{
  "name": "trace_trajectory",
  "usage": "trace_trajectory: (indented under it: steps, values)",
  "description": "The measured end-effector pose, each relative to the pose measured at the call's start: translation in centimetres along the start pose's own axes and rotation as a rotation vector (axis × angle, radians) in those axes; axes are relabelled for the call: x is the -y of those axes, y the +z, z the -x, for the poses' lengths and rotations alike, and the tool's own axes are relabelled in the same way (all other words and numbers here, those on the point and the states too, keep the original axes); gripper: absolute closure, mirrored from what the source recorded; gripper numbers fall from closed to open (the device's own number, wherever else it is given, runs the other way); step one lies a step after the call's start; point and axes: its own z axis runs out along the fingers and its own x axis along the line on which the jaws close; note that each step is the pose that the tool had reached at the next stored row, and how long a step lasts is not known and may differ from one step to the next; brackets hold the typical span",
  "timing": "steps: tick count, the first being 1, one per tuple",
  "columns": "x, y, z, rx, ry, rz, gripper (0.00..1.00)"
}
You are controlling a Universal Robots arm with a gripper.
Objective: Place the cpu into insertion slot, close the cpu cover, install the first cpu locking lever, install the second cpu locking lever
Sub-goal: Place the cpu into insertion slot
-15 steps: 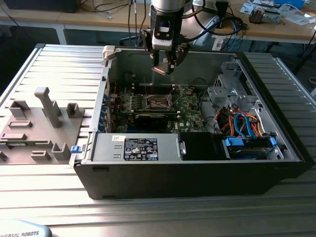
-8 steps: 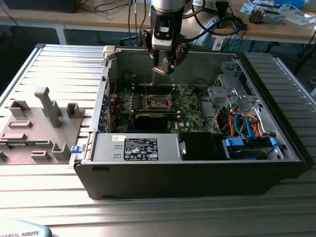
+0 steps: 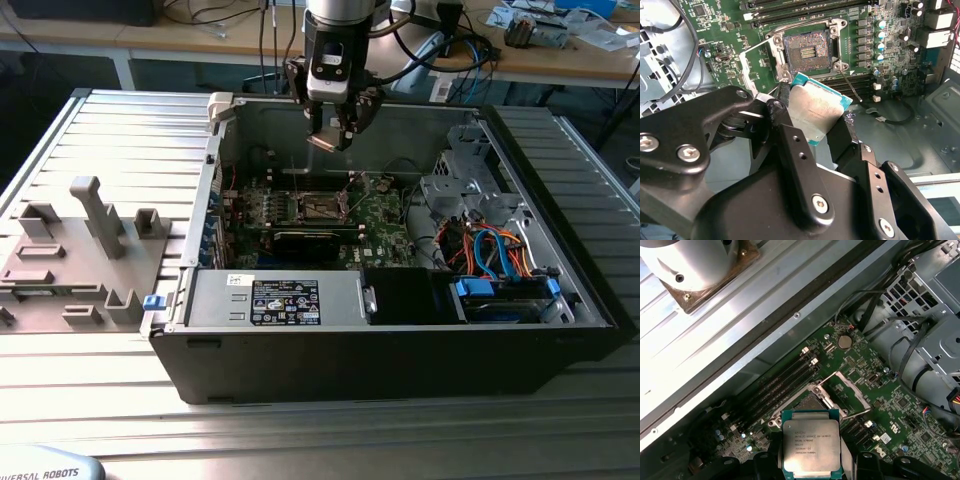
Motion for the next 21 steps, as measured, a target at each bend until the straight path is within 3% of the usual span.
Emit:
trace_trajectory:
  steps: [21]
  values:
    - [0.00, 0.03, 0.00, 0.0010, 0.013, 0.0002, 0.46]
